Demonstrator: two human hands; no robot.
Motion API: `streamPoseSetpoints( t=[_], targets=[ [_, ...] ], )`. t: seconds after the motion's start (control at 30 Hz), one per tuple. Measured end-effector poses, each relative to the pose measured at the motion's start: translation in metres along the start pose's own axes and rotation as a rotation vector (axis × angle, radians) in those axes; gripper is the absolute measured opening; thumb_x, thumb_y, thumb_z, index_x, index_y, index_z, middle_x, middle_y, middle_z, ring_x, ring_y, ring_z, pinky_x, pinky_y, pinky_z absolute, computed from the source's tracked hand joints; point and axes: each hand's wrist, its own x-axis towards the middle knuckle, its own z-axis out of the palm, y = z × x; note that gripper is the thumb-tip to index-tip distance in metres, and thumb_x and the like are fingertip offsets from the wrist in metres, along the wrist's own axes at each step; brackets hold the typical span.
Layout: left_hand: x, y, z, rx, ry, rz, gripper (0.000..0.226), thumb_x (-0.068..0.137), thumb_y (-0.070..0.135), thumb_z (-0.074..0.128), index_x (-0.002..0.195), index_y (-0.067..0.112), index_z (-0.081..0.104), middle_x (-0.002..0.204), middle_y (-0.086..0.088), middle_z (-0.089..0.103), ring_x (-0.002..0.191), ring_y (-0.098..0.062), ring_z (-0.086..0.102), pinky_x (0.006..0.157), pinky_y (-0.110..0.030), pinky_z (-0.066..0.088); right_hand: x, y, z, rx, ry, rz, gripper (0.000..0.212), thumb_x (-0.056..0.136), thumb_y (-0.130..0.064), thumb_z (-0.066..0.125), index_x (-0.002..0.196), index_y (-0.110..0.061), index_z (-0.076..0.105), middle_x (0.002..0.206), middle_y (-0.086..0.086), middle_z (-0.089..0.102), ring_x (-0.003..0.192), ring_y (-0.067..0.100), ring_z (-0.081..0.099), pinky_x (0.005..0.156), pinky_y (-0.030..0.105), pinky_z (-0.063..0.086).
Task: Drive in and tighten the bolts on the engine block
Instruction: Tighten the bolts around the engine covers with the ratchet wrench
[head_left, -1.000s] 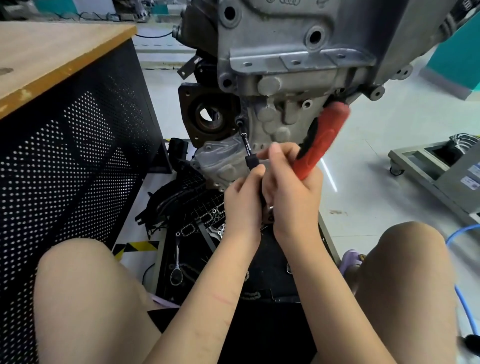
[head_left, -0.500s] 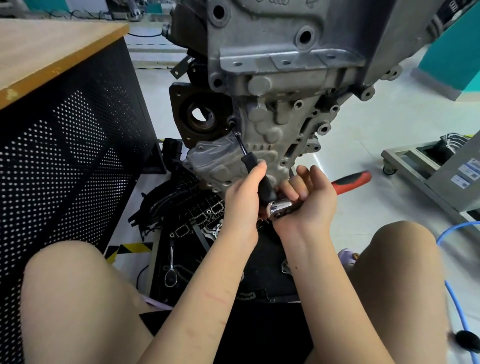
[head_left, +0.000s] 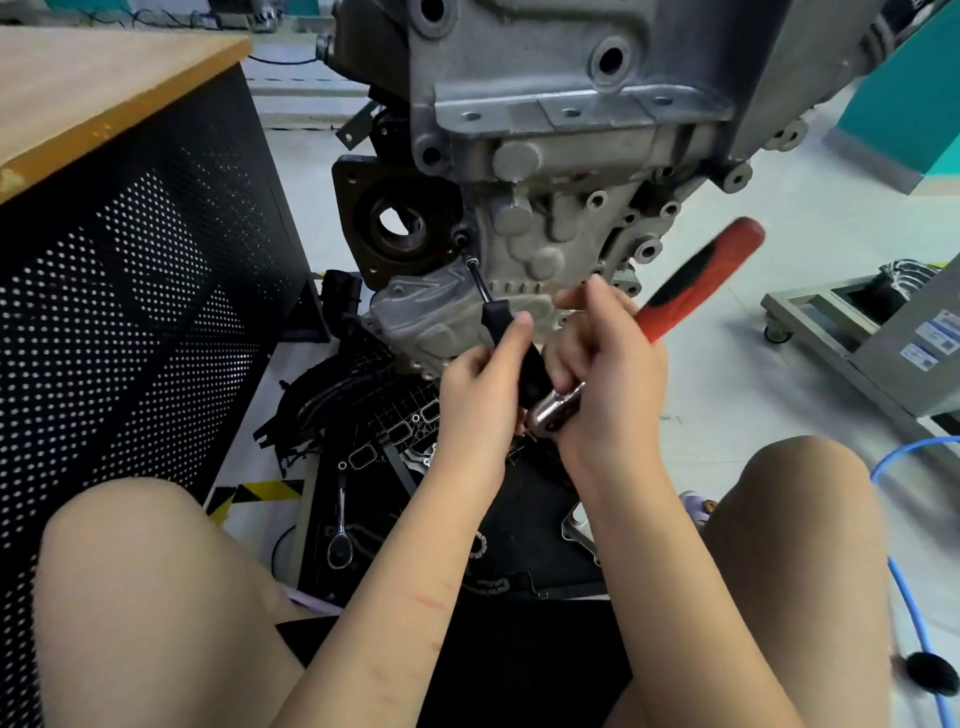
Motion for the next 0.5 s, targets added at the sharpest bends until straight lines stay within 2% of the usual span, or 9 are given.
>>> streamPoseSetpoints(
  t=[0.07, 0.13, 0.2, 0.23, 0.3, 0.4, 0.5],
  targets=[
    [0.001, 0.002, 0.0, -0.044, -0.047, -0.073, 0.028, 0.086, 0.04, 0.057, 0.071, 0.017, 0.062, 0.062, 0.004, 0.061, 0.057, -0.009, 0.058, 0.05, -0.017, 0.044, 0.002, 0.0, -0.003, 0.242, 0.077, 0.152, 0.033, 0.096, -0.016, 0.041, 0.064, -0.01, 0.048, 0.035, -0.008, 0.025, 0.032, 0.007, 0.022, 0.041, 0.02, 0.02],
    [0.002, 0.003, 0.001, -0.119, -0.074, -0.122, 0.026, 0.088, 0.039, 0.054, 0.076, 0.018, 0.063, 0.066, 0.004, 0.066, 0.064, -0.01, 0.062, 0.06, -0.02, 0.048, 0.004, 0.0, -0.006, 0.533, 0.183, 0.286, 0.034, 0.096, -0.019, 0.04, 0.063, -0.011, 0.044, 0.035, -0.008, 0.023, 0.03, 0.006, 0.022, 0.042, 0.018, 0.025],
    [0.003, 0.003, 0.002, -0.138, -0.074, -0.137, 0.025, 0.088, 0.036, 0.054, 0.078, 0.014, 0.06, 0.069, -0.001, 0.061, 0.069, -0.017, 0.055, 0.062, -0.026, 0.043, 0.005, 0.0, -0.009, 0.748, 0.278, 0.364, 0.034, 0.095, -0.019, 0.039, 0.062, -0.01, 0.043, 0.035, -0.007, 0.024, 0.027, 0.007, 0.023, 0.039, 0.011, 0.032],
    [0.002, 0.002, 0.002, -0.127, -0.064, -0.136, 0.025, 0.088, 0.035, 0.054, 0.076, 0.014, 0.059, 0.068, -0.002, 0.057, 0.069, -0.019, 0.051, 0.061, -0.027, 0.039, 0.005, 0.001, -0.012, 0.776, 0.308, 0.378, 0.034, 0.095, -0.019, 0.039, 0.063, -0.01, 0.042, 0.035, -0.006, 0.024, 0.027, 0.007, 0.024, 0.036, 0.01, 0.033],
    [0.001, -0.001, 0.001, -0.137, -0.037, -0.128, 0.024, 0.088, 0.031, 0.056, 0.071, 0.013, 0.059, 0.067, -0.002, 0.055, 0.067, -0.019, 0.047, 0.059, -0.027, 0.036, 0.004, 0.006, -0.014, 0.734, 0.314, 0.376, 0.033, 0.095, -0.018, 0.039, 0.064, -0.01, 0.042, 0.035, -0.006, 0.024, 0.028, 0.007, 0.023, 0.034, 0.009, 0.029],
    [0.0, -0.002, 0.001, -0.15, -0.005, -0.118, 0.022, 0.088, 0.027, 0.057, 0.072, 0.012, 0.061, 0.067, -0.004, 0.056, 0.063, -0.018, 0.051, 0.056, -0.026, 0.038, 0.004, 0.012, -0.012, 0.535, 0.269, 0.31, 0.03, 0.095, -0.016, 0.039, 0.065, -0.012, 0.042, 0.036, -0.007, 0.024, 0.031, 0.007, 0.023, 0.035, 0.015, 0.024],
    [0.0, -0.001, 0.0, -0.094, 0.036, -0.058, 0.023, 0.087, 0.021, 0.06, 0.067, 0.011, 0.055, 0.055, 0.001, 0.053, 0.046, -0.008, 0.048, 0.041, -0.014, 0.035, 0.002, 0.013, -0.006, 0.178, 0.171, 0.049, 0.026, 0.093, -0.005, 0.043, 0.067, -0.01, 0.045, 0.037, -0.011, 0.033, 0.032, 0.004, 0.026, 0.036, 0.016, 0.025]
  ],
)
